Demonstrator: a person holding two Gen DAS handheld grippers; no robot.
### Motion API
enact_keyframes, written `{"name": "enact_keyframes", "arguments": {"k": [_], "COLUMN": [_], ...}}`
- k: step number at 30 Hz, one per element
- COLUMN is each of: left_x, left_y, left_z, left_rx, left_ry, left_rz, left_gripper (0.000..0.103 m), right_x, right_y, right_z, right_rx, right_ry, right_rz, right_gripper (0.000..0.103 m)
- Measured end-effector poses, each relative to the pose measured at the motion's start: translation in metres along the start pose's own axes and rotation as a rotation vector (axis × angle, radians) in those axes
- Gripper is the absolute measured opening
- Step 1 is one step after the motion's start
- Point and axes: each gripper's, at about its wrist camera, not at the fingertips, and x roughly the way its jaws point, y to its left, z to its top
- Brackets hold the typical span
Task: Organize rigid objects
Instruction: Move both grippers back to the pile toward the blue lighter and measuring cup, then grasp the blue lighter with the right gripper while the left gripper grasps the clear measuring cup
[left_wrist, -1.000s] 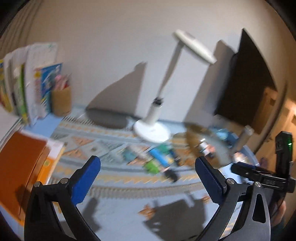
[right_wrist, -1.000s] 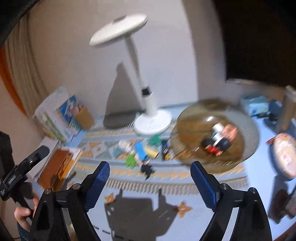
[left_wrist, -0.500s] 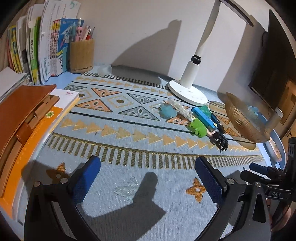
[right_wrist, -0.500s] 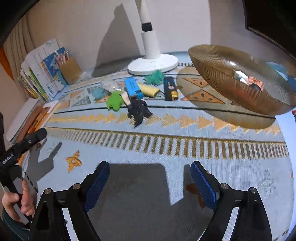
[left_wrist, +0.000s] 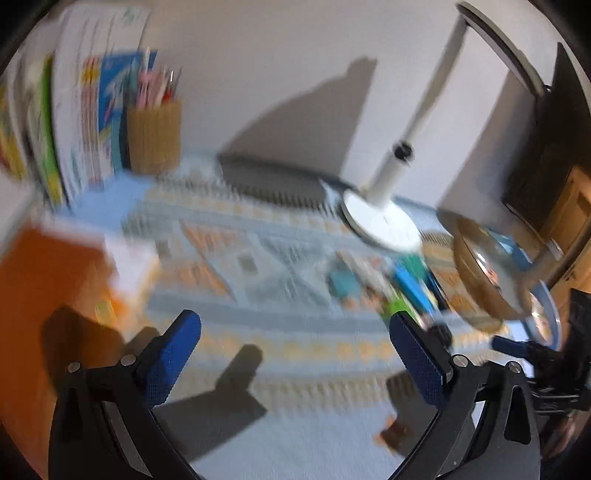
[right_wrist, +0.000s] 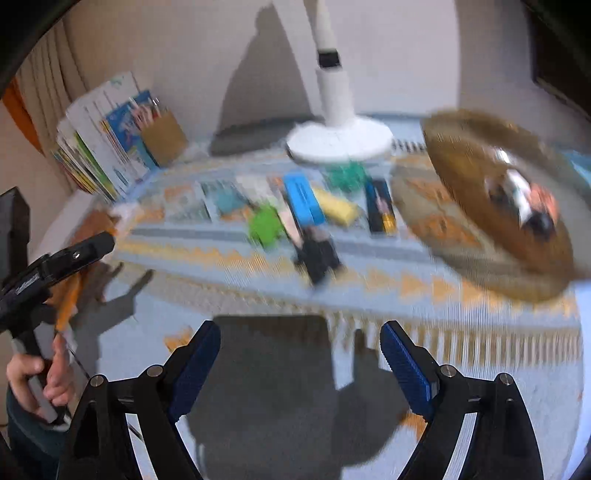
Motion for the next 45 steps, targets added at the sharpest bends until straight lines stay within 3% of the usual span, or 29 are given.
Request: {"name": "enact_keyframes", "arguments": {"k": [3, 5, 7, 9, 12, 15, 19, 21, 23, 24, 27, 30, 32, 35, 38, 40, 45], "left_x": [0.024, 0.056, 0.097, 0.131, 0.176, 0.197, 0.211, 0.215, 0.221, 0.223, 0.218, 0.203, 0.188, 0.160, 0.129, 0.097, 0.038], "left_y": [0.017, 0.028, 0.038, 0.045, 0.058, 0.070, 0.074, 0.069, 0.064, 0.063, 0.056, 0.049, 0.043, 0.028, 0.012, -0.004, -0.037], "left_z": [0.051, 0.081, 0.101, 0.111, 0.120, 0.124, 0.131, 0.134, 0.134, 0.133, 0.130, 0.125, 0.119, 0.105, 0.090, 0.074, 0.031], "left_rx": [0.031, 0.061, 0.098, 0.114, 0.138, 0.147, 0.141, 0.163, 0.185, 0.187, 0.204, 0.197, 0.178, 0.184, 0.195, 0.206, 0.185], "left_ry": [-0.023, -0.008, 0.025, 0.074, 0.125, 0.140, 0.148, 0.146, 0.162, 0.168, 0.146, 0.120, 0.109, 0.097, 0.092, 0.080, 0.052], "left_rz": [0.069, 0.101, 0.142, 0.153, 0.194, 0.226, 0.213, 0.214, 0.222, 0.225, 0.208, 0.171, 0.117, 0.063, 0.008, -0.030, -0.139], "left_gripper": [0.102, 0.102, 0.102, 0.101, 0.097, 0.095, 0.089, 0.078, 0.048, 0.041, 0.041, 0.041, 0.041, 0.041, 0.041, 0.041, 0.041], "right_x": [0.004, 0.017, 0.033, 0.046, 0.059, 0.066, 0.073, 0.078, 0.084, 0.088, 0.096, 0.100, 0.100, 0.099, 0.086, 0.064, 0.004], "right_y": [0.008, 0.011, 0.011, 0.009, 0.004, 0.001, -0.003, -0.008, -0.013, -0.015, -0.017, -0.010, -0.002, 0.005, -0.003, -0.010, -0.023], "right_z": [0.033, 0.048, 0.056, 0.061, 0.064, 0.065, 0.066, 0.067, 0.068, 0.068, 0.068, 0.068, 0.068, 0.065, 0.065, 0.062, 0.026], "right_rx": [-0.021, -0.035, -0.062, -0.064, -0.062, -0.078, -0.091, -0.079, -0.062, -0.054, -0.047, -0.091, -0.130, -0.160, -0.087, -0.041, 0.031], "right_ry": [-0.031, -0.031, -0.031, -0.027, -0.028, -0.033, -0.040, -0.032, -0.018, -0.010, 0.017, 0.007, 0.002, -0.003, -0.002, -0.026, -0.060], "right_rz": [0.014, -0.010, -0.041, -0.066, -0.036, -0.057, -0.075, -0.062, -0.049, -0.047, -0.028, -0.066, -0.088, -0.119, -0.041, -0.005, -0.021], "right_gripper": [0.088, 0.073, 0.064, 0.060, 0.058, 0.058, 0.058, 0.058, 0.057, 0.056, 0.049, 0.042, 0.024, 0.024, 0.024, 0.024, 0.024]}}
